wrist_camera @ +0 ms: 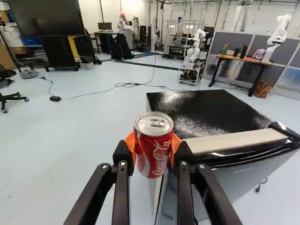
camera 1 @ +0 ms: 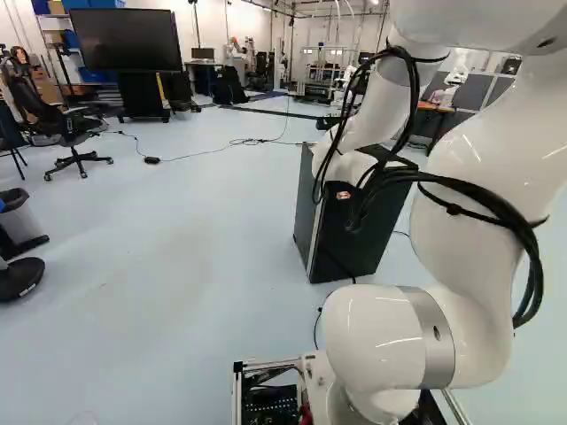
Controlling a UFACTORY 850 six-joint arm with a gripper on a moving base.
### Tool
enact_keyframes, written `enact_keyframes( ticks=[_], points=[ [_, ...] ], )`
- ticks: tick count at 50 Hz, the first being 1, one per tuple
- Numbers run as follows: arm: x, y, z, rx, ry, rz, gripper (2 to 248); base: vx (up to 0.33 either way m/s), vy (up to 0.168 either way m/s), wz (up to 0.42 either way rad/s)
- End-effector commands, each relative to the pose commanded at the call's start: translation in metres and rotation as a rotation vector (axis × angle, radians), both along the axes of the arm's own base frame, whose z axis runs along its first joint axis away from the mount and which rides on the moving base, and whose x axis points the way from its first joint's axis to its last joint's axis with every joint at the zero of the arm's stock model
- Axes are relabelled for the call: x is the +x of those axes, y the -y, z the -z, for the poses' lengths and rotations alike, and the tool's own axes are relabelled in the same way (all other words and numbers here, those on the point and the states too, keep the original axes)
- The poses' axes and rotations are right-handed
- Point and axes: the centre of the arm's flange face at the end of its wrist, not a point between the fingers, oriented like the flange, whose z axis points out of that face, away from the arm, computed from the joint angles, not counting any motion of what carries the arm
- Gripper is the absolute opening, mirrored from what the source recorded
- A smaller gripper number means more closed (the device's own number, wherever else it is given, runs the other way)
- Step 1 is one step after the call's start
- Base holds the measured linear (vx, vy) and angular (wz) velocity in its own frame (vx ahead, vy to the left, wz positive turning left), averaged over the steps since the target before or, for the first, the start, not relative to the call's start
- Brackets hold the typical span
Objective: Grab a drink from the fridge
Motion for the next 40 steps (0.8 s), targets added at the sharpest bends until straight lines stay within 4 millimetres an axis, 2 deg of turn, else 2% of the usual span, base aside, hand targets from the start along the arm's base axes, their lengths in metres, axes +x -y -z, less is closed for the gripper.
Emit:
enact_keyframes(
  ticks=[21,40],
  points=[
    [-0.068,-0.033,0.015,0.015,-0.027,-0.042,93,0.0,0.0,0.0],
    [-0.114,-0.05,0.029,0.024,-0.046,-0.069,93,0.0,0.0,0.0]
  ],
)
